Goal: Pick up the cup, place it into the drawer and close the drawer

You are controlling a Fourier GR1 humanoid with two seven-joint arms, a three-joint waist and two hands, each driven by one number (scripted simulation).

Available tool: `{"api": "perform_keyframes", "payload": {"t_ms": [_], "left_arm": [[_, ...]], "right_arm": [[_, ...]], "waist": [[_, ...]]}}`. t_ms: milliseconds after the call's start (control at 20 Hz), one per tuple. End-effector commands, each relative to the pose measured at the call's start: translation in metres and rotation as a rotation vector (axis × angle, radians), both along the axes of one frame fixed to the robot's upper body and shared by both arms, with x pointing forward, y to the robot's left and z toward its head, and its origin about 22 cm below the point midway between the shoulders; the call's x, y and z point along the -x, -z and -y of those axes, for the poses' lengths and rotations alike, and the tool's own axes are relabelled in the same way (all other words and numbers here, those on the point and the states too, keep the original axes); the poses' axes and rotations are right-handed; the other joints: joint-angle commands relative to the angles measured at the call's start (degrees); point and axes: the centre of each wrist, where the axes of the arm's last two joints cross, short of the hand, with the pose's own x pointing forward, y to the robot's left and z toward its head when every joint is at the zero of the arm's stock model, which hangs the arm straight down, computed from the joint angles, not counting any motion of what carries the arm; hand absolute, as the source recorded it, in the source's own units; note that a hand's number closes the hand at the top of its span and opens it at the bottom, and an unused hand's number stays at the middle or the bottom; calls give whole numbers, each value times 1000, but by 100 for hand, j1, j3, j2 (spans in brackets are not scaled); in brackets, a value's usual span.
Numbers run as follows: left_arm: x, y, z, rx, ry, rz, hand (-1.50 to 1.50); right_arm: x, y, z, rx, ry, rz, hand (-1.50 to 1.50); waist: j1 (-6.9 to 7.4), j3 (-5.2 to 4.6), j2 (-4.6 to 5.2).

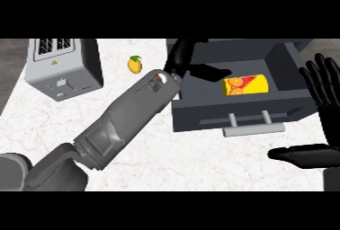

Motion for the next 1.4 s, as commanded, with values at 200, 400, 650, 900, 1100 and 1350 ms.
{"api": "perform_keyframes", "payload": {"t_ms": [200, 400, 650, 900, 1100, 1350], "left_arm": [[3, 0, 3, 95, 7, 107, -150], [14, -14, 16, 177, 35, 118, -150], [3, -30, 8, 232, 16, 126, -150], [3, -30, -9, 297, -15, 78, -150], [-2, -54, -28, 282, -25, 86, -150], [4, -51, -80, 326, -79, 80, -150]], "right_arm": [[2, -6, 1, -124, -131, -7, -150], [9, -11, 20, -75, -188, -18, 150], [29, -22, 16, 124, -184, 4, 150], [43, -12, 2, 246, -215, -70, 150], [37, -11, -2, 360, -149, -53, 150], [31, -6, -7, 418, -77, -89, 150]], "waist": [[5, -6, -9], [197, -5, -69], [395, -9, -115], [492, -10, -135], [555, -8, -140], [605, -8, -150]]}}
